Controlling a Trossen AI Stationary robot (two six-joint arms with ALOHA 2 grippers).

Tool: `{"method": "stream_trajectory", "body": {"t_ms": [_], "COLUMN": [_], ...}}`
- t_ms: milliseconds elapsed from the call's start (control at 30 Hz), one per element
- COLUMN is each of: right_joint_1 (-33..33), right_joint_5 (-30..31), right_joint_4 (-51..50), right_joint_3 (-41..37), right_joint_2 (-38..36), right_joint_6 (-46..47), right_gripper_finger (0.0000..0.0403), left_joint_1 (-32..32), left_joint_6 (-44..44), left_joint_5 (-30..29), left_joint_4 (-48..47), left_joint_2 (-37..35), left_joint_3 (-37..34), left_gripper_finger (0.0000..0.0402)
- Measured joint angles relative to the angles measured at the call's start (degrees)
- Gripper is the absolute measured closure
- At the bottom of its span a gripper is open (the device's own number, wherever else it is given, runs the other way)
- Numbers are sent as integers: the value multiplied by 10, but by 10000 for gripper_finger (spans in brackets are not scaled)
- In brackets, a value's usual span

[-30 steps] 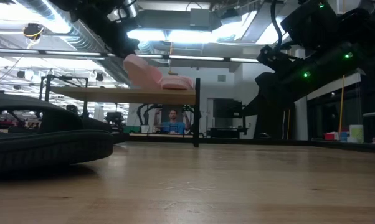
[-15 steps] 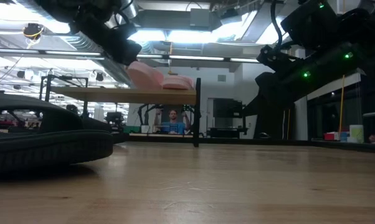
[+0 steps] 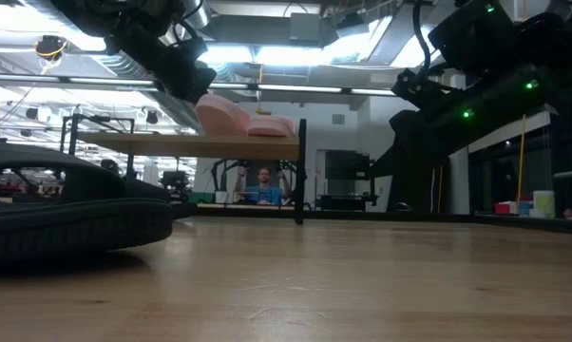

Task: Pick and place slides into the shelf
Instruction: Put the pink slide on the shelf

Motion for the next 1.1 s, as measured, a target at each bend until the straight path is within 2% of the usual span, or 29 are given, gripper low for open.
{"method": "stream_trajectory", "body": {"t_ms": [233, 1100], "right_joint_1": [0, 0], "right_joint_5": [0, 0], "right_joint_4": [2, 17], "right_joint_3": [0, 0], "right_joint_2": [0, 0], "right_joint_6": [0, 0], "right_gripper_finger": [401, 401], "left_joint_1": [-2, -2], "left_joint_6": [-16, -25], "left_joint_5": [10, -4], "left_joint_4": [-39, -62], "left_joint_2": [2, 3], "left_joint_3": [0, 0], "left_gripper_finger": [401, 401]}}
